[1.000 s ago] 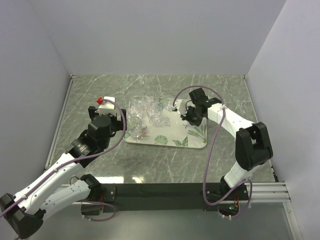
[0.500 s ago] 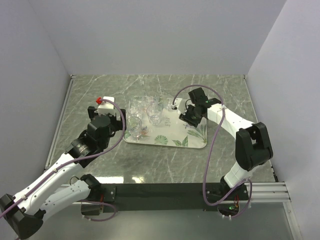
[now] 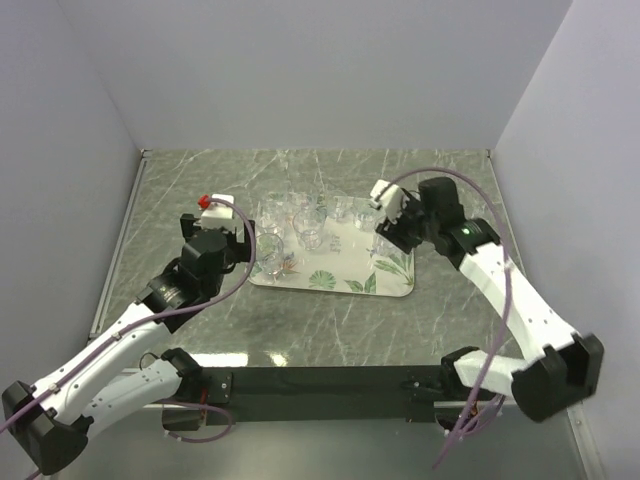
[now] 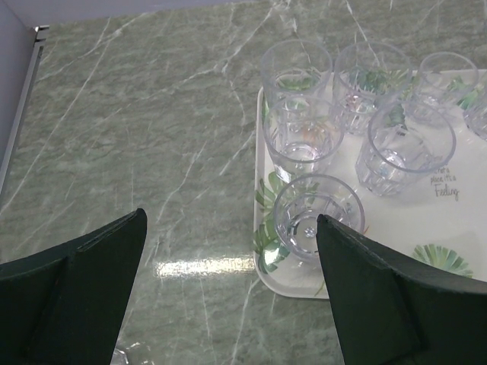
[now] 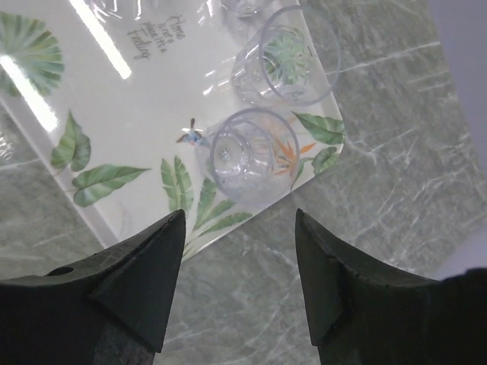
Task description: Place the glasses into the tray
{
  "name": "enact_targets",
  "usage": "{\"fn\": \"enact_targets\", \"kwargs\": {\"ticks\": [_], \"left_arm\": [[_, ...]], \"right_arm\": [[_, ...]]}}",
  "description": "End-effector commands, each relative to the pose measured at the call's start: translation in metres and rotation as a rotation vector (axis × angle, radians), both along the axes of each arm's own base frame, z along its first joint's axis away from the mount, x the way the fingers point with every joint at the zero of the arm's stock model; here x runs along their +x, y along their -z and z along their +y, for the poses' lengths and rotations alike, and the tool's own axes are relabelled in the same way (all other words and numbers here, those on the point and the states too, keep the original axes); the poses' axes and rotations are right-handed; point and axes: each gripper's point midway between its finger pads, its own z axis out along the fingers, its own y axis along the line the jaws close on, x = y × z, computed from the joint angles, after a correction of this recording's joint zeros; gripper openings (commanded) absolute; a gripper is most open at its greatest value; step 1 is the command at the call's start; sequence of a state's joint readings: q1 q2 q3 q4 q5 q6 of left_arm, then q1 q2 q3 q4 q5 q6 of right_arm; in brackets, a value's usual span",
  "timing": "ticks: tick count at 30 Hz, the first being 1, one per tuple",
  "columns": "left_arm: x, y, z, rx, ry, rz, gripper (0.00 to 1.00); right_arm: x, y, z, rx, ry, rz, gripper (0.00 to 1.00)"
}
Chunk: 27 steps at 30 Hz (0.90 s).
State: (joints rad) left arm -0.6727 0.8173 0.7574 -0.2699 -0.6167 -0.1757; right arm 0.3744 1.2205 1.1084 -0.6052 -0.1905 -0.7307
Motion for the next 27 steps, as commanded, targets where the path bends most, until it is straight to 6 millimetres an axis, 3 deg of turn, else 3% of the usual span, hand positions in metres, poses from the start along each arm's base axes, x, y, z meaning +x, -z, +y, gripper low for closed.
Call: {"fn": "enact_targets", "kwargs": {"ticks": [1,5,15,19,27], "left_arm": [[0.003,-0.016,-0.005,-0.046,0.001,-0.012,0.99],[-0.004,-0.027,-0.008,-0.109,0.018,0.001,1.0],[-0.037,-0.054,-0.011,-0.328,0.054,0.049,0.99],[-0.049,-0.055,-0.012,-0.431,0.045,0.077,0.99],[-0.065,-0.045,-0.004,-0.501,-0.027,0.172,0.99]], "right_arm": [[-0.019,-0.015,-0.007,0.102,0.009,-0.031,0.67],[-0.032,-0.018,-0.028,0.202,0.054,-0.05,0.69],[-0.059,-0.011,-0.028,0.35,0.055,-0.049,0.69],[-0.061,-0.006,-0.031,0.366,0.063,-0.028,0.69],[-0.077,-0.016,-0.018,0.418,0.001,0.043,0.69]]}}
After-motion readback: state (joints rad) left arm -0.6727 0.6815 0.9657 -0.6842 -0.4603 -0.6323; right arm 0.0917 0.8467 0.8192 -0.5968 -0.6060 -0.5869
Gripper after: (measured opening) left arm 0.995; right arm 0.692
